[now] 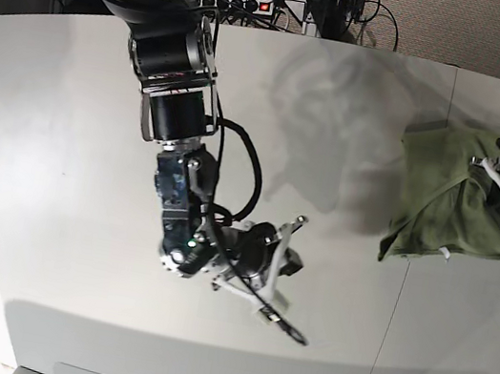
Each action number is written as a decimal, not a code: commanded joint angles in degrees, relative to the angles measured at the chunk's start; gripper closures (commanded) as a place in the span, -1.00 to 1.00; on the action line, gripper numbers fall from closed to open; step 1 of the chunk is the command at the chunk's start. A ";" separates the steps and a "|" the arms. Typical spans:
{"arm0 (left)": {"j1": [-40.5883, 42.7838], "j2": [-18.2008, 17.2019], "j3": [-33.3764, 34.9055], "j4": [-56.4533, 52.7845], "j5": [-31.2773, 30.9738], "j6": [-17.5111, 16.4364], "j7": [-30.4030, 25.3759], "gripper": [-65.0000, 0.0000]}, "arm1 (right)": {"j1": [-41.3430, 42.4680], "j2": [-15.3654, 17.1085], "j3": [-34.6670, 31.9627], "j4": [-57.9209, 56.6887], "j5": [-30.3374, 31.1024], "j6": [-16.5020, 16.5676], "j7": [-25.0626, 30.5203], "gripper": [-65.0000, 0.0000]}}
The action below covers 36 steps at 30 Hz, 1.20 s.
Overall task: Fold the T-shirt properly
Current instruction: 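Pat the bundle flat into a square with the left gripper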
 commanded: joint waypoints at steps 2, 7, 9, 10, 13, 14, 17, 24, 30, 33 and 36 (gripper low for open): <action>-1.60 0.35 -0.42 0.74 -0.44 -0.15 -0.50 1.00 | 1.88 -0.46 1.81 1.09 1.05 0.06 -0.31 1.00; -3.21 4.37 -0.39 0.76 -0.07 -3.10 0.13 1.00 | 1.88 0.81 3.17 1.09 1.77 0.06 -1.01 1.00; -3.76 5.51 0.07 0.76 1.14 -3.08 0.26 1.00 | 1.62 1.44 3.17 1.09 2.78 0.06 -1.70 1.00; -4.11 5.81 0.52 0.76 1.64 -3.08 0.22 1.00 | 1.40 1.73 3.17 1.11 2.80 0.06 -1.95 1.00; -5.51 6.43 2.32 0.79 4.15 -3.04 0.13 1.00 | 0.61 2.54 3.17 1.70 3.21 0.06 -2.01 1.00; -6.23 6.54 3.15 0.79 5.16 -2.95 0.04 1.00 | 0.33 2.80 3.17 2.14 3.39 0.06 -2.19 1.00; -8.15 6.51 5.68 0.79 7.87 -1.18 0.04 1.00 | -0.83 3.41 3.17 4.96 3.61 0.06 -3.17 1.00; -10.14 5.49 7.45 0.79 14.05 0.72 -0.13 1.00 | -3.06 6.54 3.17 12.13 3.58 0.06 -4.94 1.00; -10.08 -0.17 7.41 1.20 16.22 3.17 -0.17 1.00 | -4.35 9.55 3.17 12.33 3.67 0.06 -6.43 1.00; -10.03 -3.34 7.41 2.47 15.45 3.56 4.07 1.00 | -4.66 10.23 3.19 12.44 5.66 0.06 -9.57 1.00; -8.94 -5.99 7.41 3.89 13.09 3.41 7.80 1.00 | -5.97 11.06 3.19 14.45 8.28 0.06 -11.76 1.00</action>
